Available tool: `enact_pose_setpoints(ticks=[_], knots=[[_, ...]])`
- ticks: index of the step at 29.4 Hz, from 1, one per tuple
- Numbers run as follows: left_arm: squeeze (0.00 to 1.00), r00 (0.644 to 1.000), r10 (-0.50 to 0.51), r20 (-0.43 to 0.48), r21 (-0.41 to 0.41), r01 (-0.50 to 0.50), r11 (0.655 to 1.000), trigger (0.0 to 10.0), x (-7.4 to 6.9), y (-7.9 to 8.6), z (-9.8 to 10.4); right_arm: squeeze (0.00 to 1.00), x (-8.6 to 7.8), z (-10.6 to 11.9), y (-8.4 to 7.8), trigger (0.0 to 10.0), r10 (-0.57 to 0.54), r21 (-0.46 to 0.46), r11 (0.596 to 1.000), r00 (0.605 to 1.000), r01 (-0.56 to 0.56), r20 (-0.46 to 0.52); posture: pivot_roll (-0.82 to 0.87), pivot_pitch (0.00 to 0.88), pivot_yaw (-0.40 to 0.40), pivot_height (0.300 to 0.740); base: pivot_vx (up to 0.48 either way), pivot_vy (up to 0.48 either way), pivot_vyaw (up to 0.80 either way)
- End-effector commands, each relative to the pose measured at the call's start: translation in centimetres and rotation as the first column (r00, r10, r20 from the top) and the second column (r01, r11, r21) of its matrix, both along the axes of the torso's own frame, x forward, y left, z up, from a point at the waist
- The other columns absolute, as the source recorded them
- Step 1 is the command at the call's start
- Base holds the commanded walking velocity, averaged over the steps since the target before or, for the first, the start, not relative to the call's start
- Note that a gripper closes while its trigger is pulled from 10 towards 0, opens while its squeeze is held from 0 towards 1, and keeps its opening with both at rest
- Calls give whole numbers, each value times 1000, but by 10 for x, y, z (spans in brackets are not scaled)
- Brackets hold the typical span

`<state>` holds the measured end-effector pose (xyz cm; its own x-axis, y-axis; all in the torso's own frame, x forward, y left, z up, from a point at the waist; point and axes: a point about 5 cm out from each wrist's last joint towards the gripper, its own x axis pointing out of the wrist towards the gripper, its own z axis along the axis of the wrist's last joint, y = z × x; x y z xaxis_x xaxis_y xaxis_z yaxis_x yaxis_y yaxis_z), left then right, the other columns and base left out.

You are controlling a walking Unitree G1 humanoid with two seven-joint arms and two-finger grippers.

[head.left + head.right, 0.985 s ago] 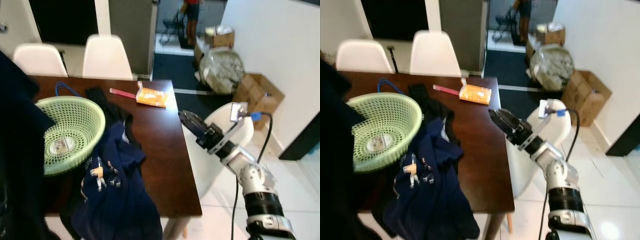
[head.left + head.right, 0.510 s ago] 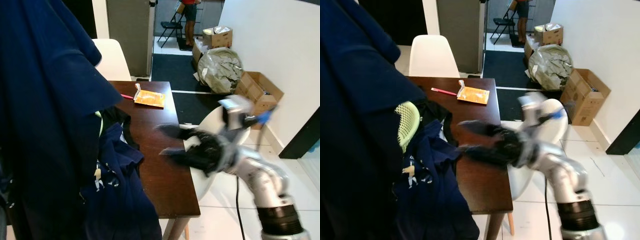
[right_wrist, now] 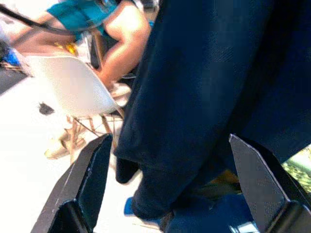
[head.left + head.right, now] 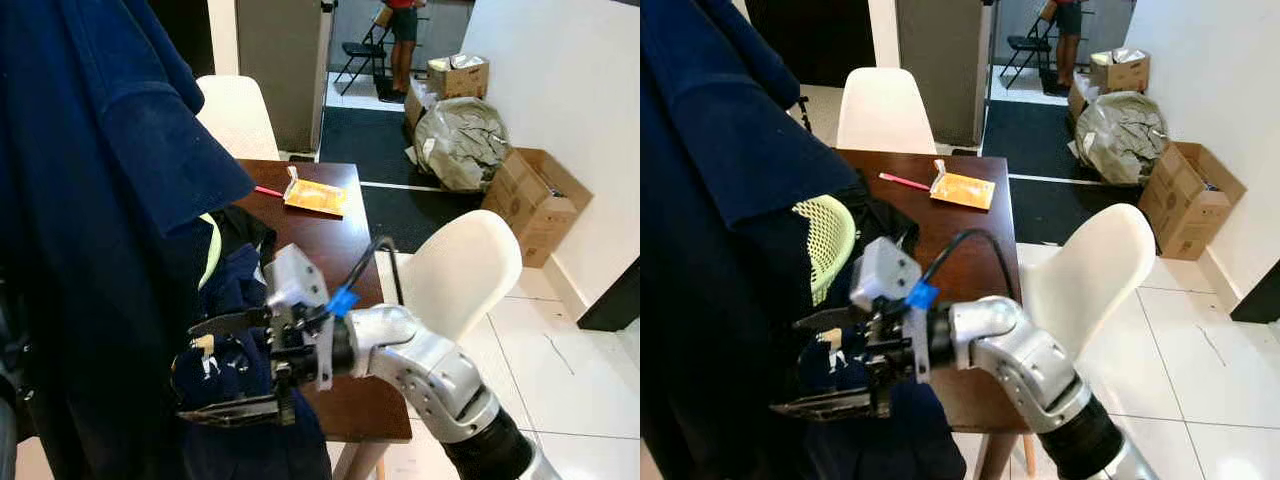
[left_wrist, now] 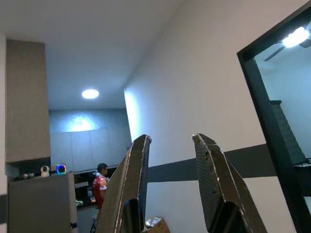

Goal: Hang hanger

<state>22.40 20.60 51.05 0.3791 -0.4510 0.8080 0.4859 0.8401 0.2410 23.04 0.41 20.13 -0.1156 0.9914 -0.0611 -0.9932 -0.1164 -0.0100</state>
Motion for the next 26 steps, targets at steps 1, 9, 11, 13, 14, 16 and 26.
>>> enact_pose_setpoints(ticks=[1,9,11,13,14,16,26], knots=[[0,999,-35,14,-13,36,999,10000,0,-7,3,0,-3,-6,8,10000,-15,-57,998,1000,16,18,162,0,-21,740,0,0,0],[0,986,-152,-71,-63,148,987,10000,31,-28,-15,0,7,-31,26,10000,-193,-193,964,981,183,-33,158,0,-19,740,0,0,0],[0,984,-161,-74,-64,156,986,10000,33,-32,-16,0,8,-31,27,10000,-213,-198,960,976,199,-54,158,0,-19,740,0,0,0],[0,981,-178,-72,-63,174,983,10000,37,-41,-18,0,7,-29,28,10000,-228,-188,962,962,199,-147,145,0,-16,740,0,0,0],[0,980,-187,-69,-60,183,981,10000,38,-45,-18,0,5,-27,29,10000,-231,-177,965,949,194,-215,145,0,-16,740,0,0,0],[0,979,-193,-66,-58,189,980,10000,40,-48,-19,0,3,-26,30,10000,-236,-174,965,934,194,-267,145,0,-16,740,0,0,0],[0,976,-208,-61,-60,205,977,10000,45,-58,-21,0,1,-13,45,0,-196,-59,980,855,191,-480,146,0,-18,740,0,0,0]])
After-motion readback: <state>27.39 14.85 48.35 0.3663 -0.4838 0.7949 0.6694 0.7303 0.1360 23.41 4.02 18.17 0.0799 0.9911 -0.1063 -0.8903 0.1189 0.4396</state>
